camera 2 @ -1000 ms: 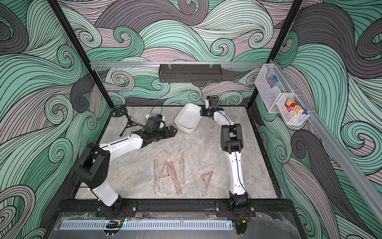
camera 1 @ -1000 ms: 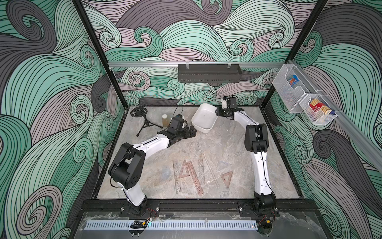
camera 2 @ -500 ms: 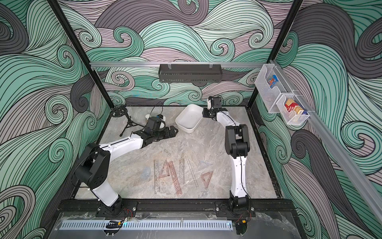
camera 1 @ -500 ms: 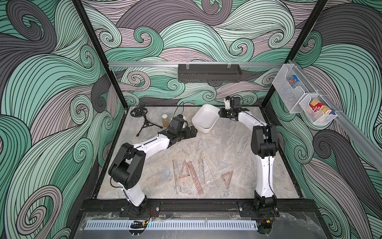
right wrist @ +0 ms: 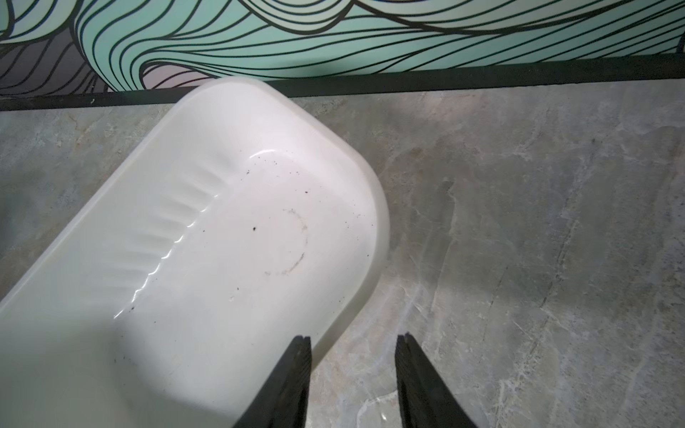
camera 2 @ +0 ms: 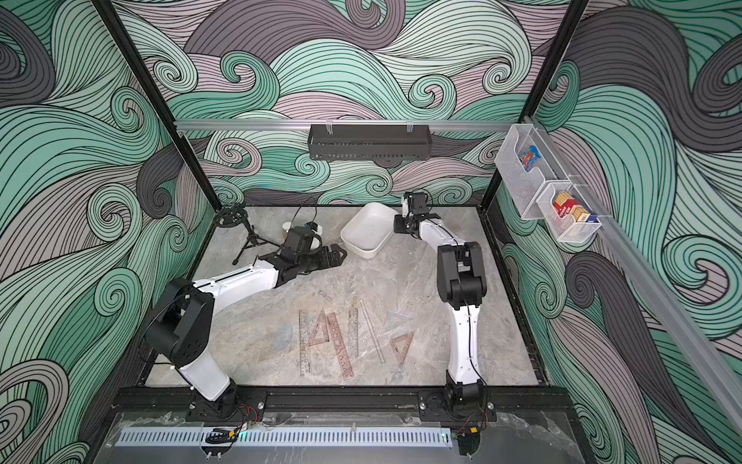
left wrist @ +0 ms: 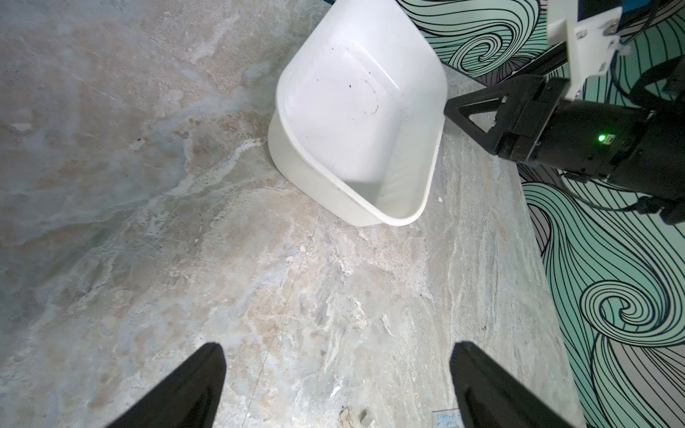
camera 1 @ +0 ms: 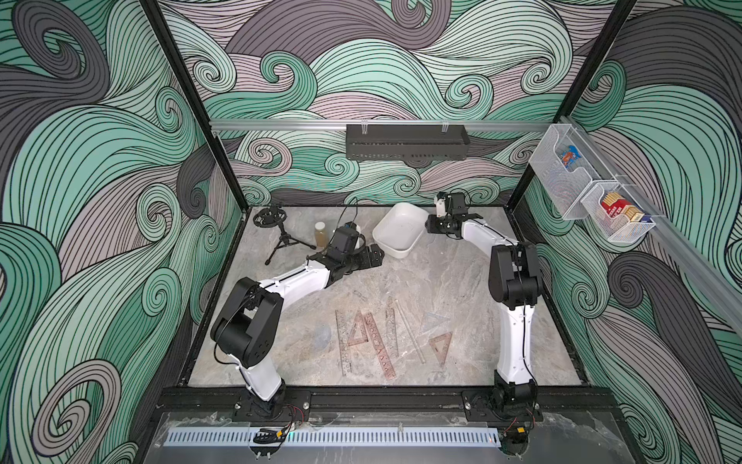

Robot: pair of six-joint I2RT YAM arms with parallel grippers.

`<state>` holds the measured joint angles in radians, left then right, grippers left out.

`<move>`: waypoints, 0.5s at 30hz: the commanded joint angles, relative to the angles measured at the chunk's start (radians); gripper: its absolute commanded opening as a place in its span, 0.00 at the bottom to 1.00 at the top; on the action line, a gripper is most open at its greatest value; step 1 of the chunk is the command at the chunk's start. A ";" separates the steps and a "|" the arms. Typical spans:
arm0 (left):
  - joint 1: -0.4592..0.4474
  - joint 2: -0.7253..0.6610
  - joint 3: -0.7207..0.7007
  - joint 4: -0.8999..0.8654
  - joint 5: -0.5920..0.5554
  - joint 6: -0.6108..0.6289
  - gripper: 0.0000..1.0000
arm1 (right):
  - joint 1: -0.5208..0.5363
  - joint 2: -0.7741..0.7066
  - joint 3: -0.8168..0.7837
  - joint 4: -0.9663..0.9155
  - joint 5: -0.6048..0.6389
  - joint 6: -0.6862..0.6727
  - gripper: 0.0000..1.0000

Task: Put the scattered rulers into the storage box
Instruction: Move the storage box to the center of the board.

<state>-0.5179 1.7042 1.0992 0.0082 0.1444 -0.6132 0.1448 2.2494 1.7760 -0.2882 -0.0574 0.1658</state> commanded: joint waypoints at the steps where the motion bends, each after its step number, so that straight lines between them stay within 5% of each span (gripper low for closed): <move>1: -0.005 -0.029 -0.005 0.007 0.002 0.006 0.98 | 0.013 -0.014 0.026 -0.001 0.018 -0.004 0.48; 7: -0.007 -0.023 -0.004 0.008 0.001 0.009 0.98 | 0.006 0.100 0.190 -0.005 0.118 0.000 0.67; 15: -0.007 -0.023 0.000 0.003 -0.014 0.019 0.98 | -0.007 0.209 0.338 -0.011 0.106 -0.026 0.71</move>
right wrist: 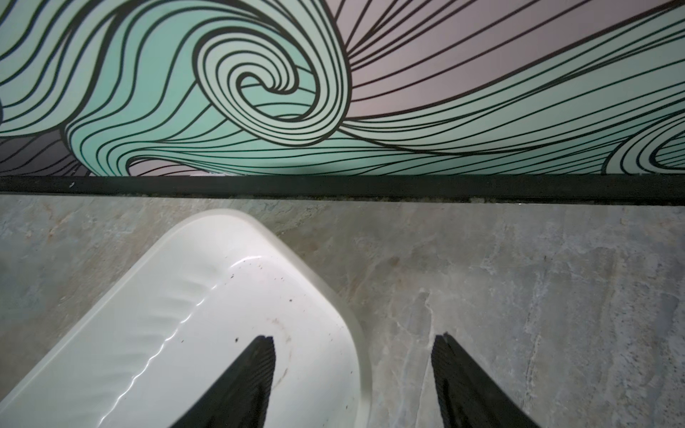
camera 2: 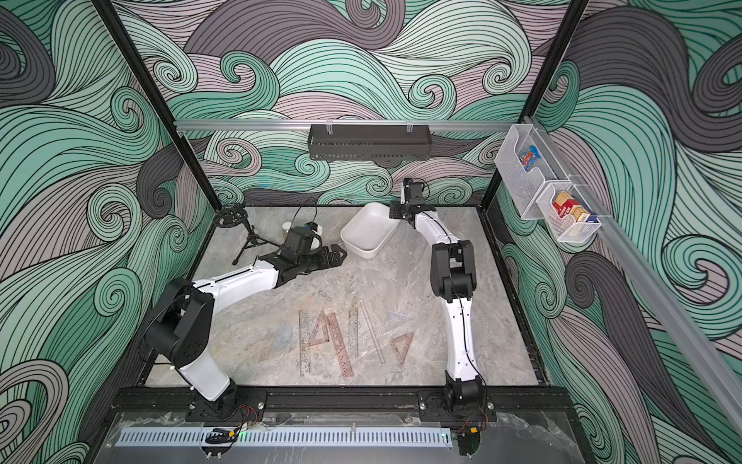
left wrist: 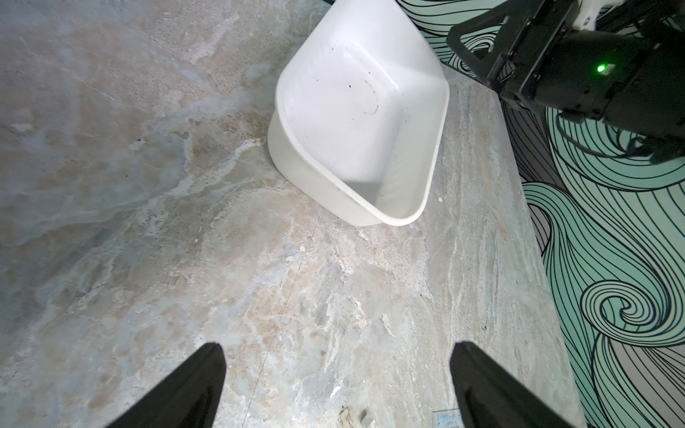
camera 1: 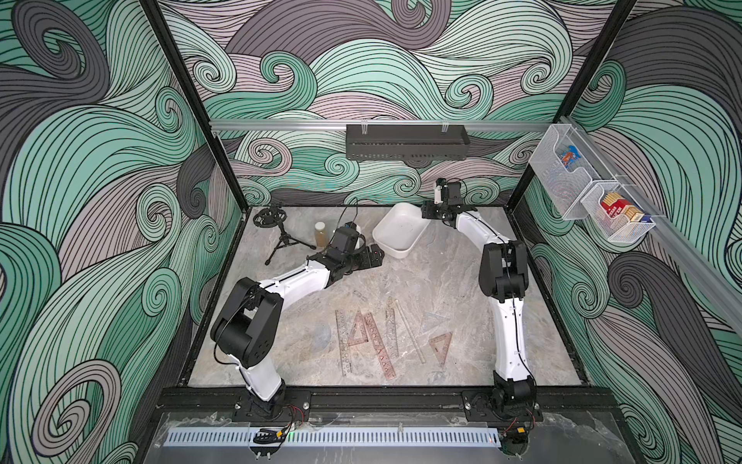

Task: Put the scattered rulers into the storage box
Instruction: Move the storage box to the center of the board.

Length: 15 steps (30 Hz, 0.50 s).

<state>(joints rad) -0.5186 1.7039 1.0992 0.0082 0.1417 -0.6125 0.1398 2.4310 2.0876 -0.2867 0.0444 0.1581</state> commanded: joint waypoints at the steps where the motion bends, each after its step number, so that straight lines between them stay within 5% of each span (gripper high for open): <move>1: -0.006 -0.021 0.001 0.003 -0.014 0.020 0.98 | -0.003 0.029 0.024 -0.013 -0.007 -0.020 0.71; 11: -0.007 -0.004 0.005 0.001 0.000 0.013 0.98 | -0.004 0.009 -0.055 -0.012 -0.028 -0.023 0.59; 15: -0.005 -0.009 0.003 0.003 0.002 0.011 0.99 | -0.004 -0.026 -0.094 -0.012 -0.027 -0.028 0.42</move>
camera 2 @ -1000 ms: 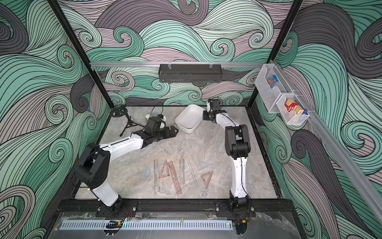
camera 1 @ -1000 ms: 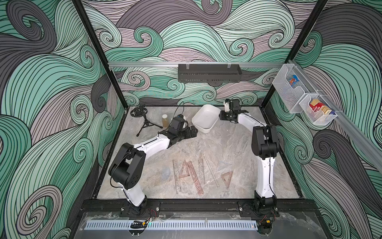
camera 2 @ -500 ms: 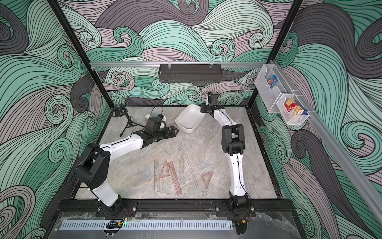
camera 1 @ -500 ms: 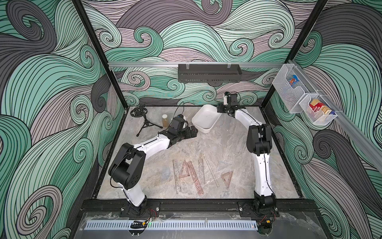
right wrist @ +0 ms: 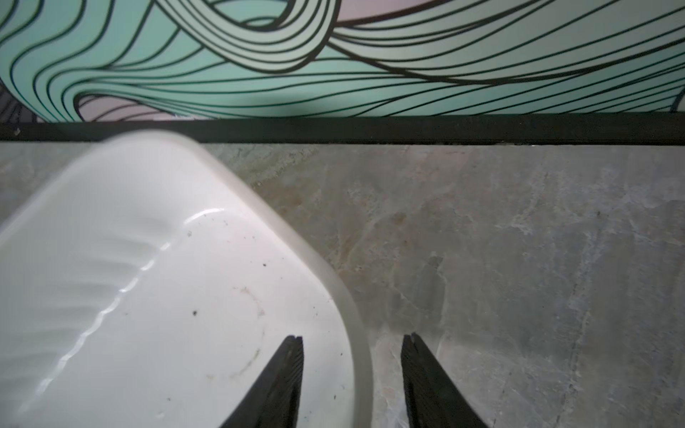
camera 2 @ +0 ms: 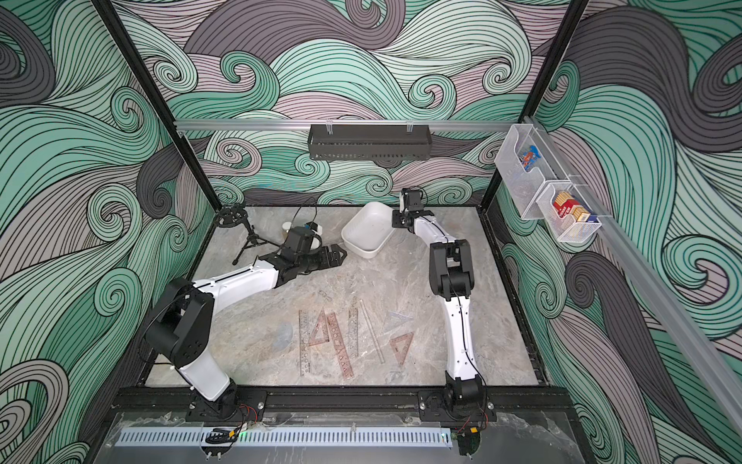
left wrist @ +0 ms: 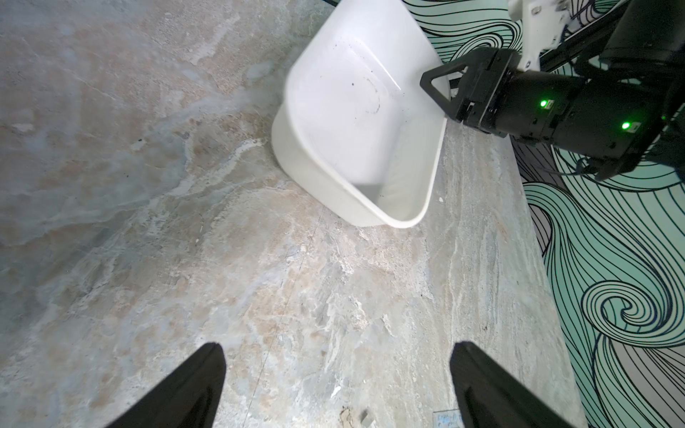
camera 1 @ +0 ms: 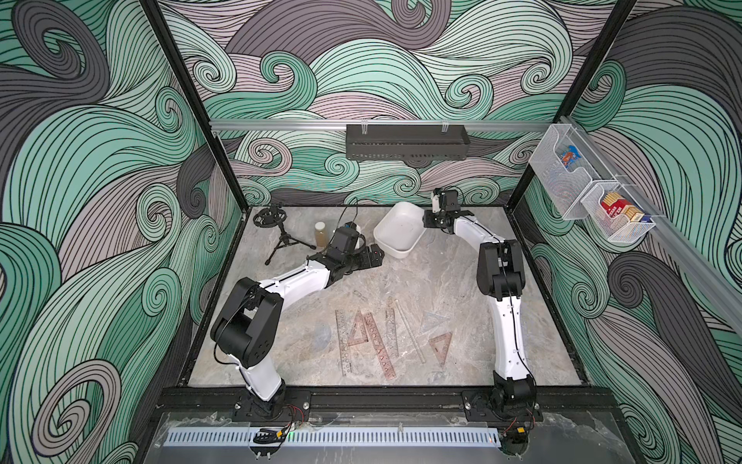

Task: Put the scattered rulers into the storage box
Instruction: Move the storage box to the center of the board.

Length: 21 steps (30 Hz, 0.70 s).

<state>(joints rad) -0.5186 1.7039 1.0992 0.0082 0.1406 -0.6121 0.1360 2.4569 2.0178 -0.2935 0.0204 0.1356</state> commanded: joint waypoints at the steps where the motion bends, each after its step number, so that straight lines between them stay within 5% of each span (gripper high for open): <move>1: -0.005 -0.009 0.004 0.002 0.006 0.011 0.99 | 0.000 -0.063 -0.034 -0.005 0.001 -0.005 0.41; 21: -0.006 0.027 -0.012 0.038 0.086 -0.033 0.98 | 0.049 -0.351 -0.450 0.049 -0.020 0.097 0.31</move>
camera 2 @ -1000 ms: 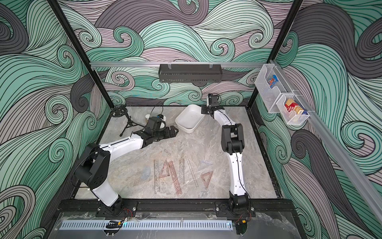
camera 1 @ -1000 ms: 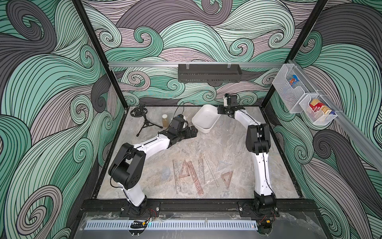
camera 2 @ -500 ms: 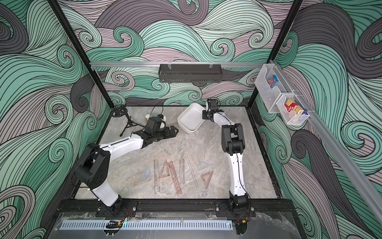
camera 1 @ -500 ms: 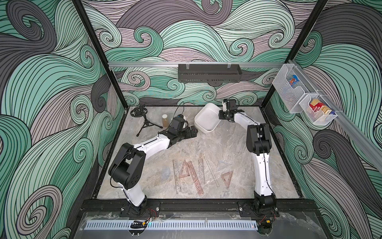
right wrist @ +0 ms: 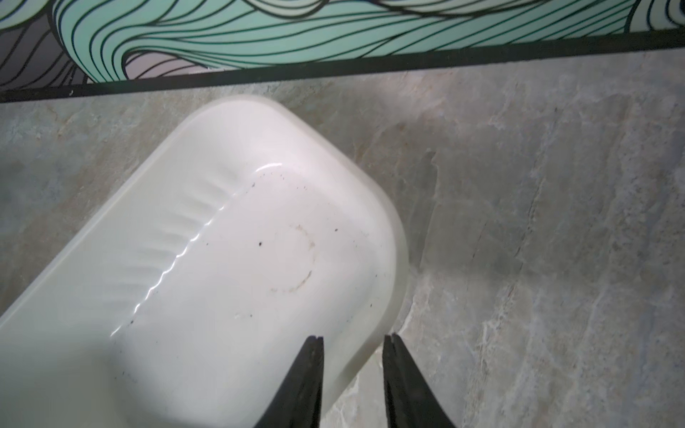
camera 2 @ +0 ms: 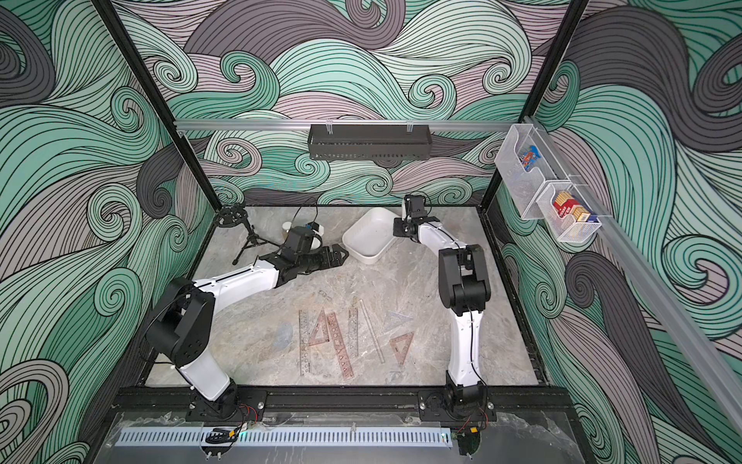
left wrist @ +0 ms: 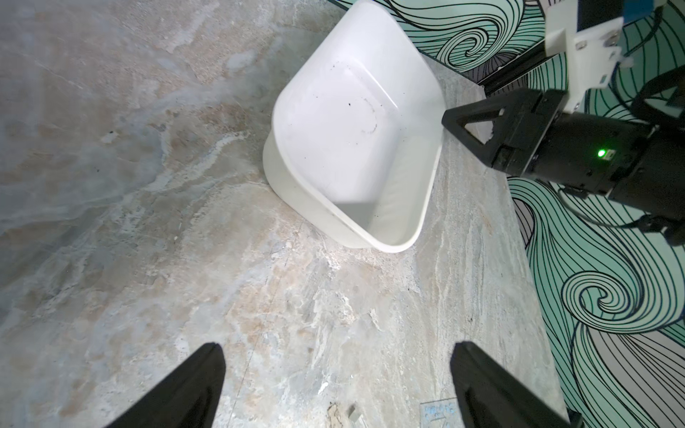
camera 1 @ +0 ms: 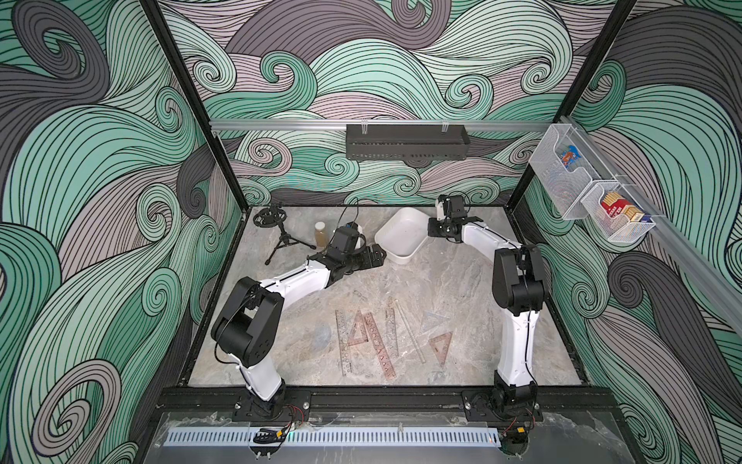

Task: Put the scattered rulers into the storage box
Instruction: Move the storage box to the center of the board.

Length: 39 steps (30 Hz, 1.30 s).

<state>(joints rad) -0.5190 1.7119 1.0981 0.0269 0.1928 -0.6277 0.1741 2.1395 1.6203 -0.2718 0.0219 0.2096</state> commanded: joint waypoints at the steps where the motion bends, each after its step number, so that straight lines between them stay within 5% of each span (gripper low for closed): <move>1: -0.006 0.022 -0.010 0.019 0.036 -0.016 0.98 | 0.013 -0.047 -0.082 0.042 -0.030 0.030 0.31; 21: -0.007 0.205 0.117 -0.091 -0.031 0.010 0.85 | 0.176 -0.253 -0.309 0.121 -0.090 0.082 0.31; 26: -0.006 0.215 0.137 -0.106 -0.058 0.022 0.69 | 0.159 -0.293 -0.305 0.139 -0.001 0.012 0.42; 30: -0.005 0.226 0.159 -0.126 -0.078 0.035 0.63 | 0.083 -0.189 -0.204 0.157 -0.010 -0.040 0.68; 34: -0.004 0.233 0.178 -0.145 -0.088 0.046 0.55 | 0.002 -0.021 -0.047 0.157 -0.162 -0.052 0.79; 39: -0.002 0.239 0.194 -0.157 -0.109 0.056 0.51 | -0.015 0.093 0.083 0.156 -0.376 -0.022 0.81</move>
<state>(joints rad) -0.5194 1.9301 1.2480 -0.0967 0.1127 -0.5941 0.1383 2.2105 1.6527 -0.1055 -0.1913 0.1833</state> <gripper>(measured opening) 0.509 0.807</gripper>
